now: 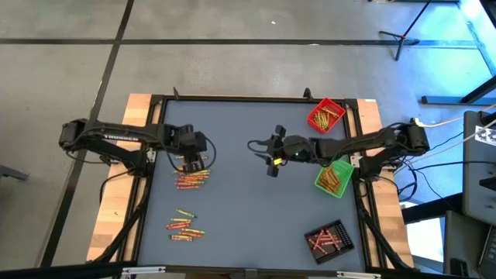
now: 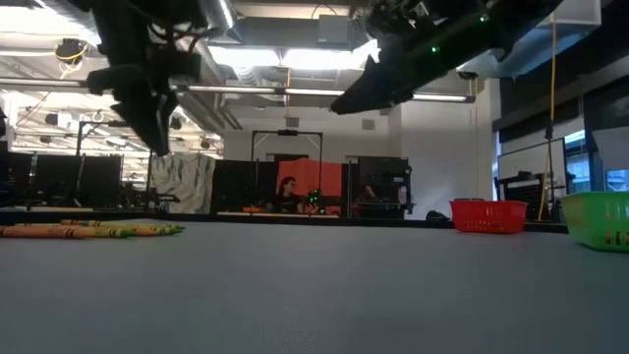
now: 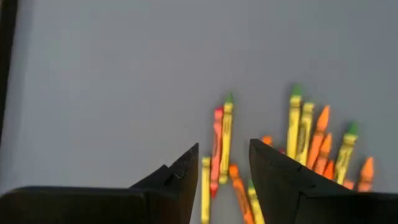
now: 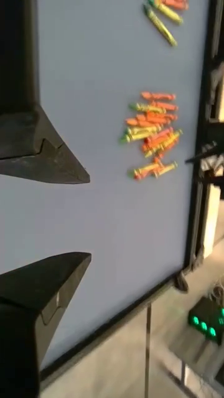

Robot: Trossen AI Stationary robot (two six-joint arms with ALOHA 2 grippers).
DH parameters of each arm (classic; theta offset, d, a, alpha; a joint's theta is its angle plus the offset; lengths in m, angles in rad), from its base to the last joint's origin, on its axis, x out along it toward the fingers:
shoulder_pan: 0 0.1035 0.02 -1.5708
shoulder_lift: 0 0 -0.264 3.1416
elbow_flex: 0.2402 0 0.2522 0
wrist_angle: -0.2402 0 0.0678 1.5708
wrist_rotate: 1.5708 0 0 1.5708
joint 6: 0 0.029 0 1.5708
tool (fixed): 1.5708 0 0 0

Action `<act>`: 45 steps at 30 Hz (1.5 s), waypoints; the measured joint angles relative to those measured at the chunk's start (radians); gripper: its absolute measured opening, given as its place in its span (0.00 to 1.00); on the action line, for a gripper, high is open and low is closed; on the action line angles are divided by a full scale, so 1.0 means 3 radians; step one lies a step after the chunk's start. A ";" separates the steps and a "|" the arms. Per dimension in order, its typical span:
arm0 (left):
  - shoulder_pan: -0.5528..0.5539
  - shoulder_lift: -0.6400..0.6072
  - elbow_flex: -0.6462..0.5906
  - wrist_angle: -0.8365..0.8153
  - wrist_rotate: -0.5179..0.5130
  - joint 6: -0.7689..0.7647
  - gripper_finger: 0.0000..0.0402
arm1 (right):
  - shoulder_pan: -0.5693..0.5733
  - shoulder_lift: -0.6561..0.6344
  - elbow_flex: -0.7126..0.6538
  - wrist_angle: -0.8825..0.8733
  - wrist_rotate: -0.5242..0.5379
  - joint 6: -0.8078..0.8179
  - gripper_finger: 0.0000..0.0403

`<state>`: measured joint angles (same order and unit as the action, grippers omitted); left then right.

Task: Sort crayons
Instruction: Put the green crayon into the red bin

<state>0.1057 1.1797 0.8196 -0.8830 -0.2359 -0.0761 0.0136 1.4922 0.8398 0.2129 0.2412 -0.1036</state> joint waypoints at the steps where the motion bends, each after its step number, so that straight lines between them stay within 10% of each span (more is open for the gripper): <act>1: 0.0042 0.0000 -0.0025 -0.0026 0.0006 0.0000 0.31 | 0.0005 0.0023 0.0000 0.0025 0.0000 0.0000 0.47; 45: 0.0994 0.1434 -0.0164 -0.0402 0.0375 0.0424 0.31 | 0.0022 0.0039 0.0000 -0.0024 -0.0020 0.0079 0.47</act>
<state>0.4038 1.6100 0.7705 -1.0037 -0.1234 0.0511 0.0200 1.5040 0.8398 0.2058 0.2352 -0.0798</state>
